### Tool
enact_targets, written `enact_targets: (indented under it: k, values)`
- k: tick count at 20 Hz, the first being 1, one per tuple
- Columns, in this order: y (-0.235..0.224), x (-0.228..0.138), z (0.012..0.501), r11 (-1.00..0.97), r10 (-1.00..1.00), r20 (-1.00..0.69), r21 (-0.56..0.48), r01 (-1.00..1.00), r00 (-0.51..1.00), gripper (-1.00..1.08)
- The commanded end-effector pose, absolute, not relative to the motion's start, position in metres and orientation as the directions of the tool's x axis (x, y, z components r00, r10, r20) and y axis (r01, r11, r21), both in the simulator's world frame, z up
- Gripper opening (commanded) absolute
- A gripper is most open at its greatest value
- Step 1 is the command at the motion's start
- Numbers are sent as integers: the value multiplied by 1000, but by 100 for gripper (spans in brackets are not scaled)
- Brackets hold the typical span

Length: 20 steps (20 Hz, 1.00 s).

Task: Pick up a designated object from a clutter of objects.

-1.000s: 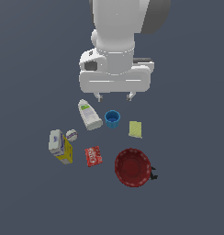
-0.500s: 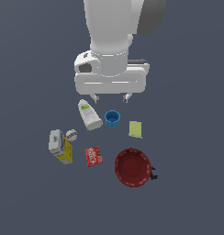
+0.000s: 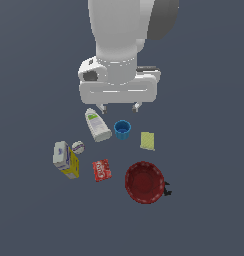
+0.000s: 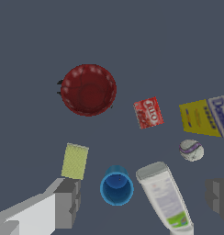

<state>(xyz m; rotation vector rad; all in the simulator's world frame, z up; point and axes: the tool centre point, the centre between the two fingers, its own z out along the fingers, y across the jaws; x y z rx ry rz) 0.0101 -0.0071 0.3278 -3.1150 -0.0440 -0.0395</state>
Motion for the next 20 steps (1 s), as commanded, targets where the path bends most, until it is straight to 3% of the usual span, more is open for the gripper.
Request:
enact_targets:
  k: [1,10,20]
  values:
    - [-12,13,325,-999,32,25,-26,33,999,100]
    - [-56,36,302,-997,75,22,-26,76,997,100]
    - [-149,64,250,-987,160,14,-16,160,987,100]
